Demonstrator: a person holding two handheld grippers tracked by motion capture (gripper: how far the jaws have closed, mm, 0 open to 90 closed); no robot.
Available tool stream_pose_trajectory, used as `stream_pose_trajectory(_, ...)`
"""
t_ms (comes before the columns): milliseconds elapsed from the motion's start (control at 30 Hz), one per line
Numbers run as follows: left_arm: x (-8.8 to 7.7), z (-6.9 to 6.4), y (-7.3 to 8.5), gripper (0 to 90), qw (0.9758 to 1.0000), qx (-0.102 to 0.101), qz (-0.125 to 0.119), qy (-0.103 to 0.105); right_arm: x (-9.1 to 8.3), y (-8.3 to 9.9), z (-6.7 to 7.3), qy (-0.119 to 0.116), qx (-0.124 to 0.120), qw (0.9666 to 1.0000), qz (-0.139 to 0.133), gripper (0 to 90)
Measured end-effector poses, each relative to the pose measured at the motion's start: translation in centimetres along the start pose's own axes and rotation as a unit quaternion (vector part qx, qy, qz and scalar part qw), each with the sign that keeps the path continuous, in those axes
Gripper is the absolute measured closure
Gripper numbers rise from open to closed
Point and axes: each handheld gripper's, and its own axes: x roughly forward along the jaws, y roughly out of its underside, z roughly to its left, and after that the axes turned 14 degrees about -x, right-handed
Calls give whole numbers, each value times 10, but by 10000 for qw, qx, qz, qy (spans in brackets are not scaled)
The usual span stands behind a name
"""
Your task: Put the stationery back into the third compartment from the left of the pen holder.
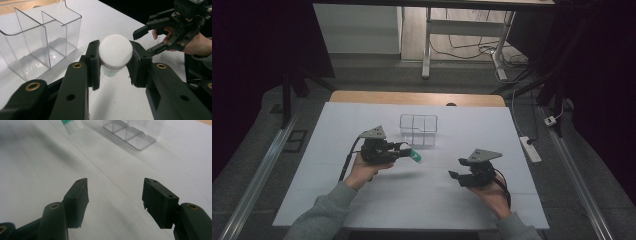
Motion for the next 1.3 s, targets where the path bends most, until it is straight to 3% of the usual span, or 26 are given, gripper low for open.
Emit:
stream_pose_trajectory(100,-3,0,-2,645,10000,52,-28,-63,-5,8,-4,48,141,9999,66,369)
stream_pose_trajectory(300,-8,1,-4,645,9998,75,-86,-167,-14,21,-9,217,161,9993,248,361)
stream_pose_trajectory(700,-15,-4,-24,645,9985,352,-253,-342,-24,36,-11,261,289,9989,242,347)
stream_pose_trajectory(967,1,-1,-56,645,9982,370,-272,-389,-27,40,-12,301,253,9990,234,344)
stream_pose_trajectory(1167,17,2,-79,645,9971,454,-143,-595,-27,40,-12,287,209,9991,221,345)
stream_pose_trajectory(1300,28,8,-92,645,9969,393,-49,-681,-27,40,-12,274,201,9992,214,345)
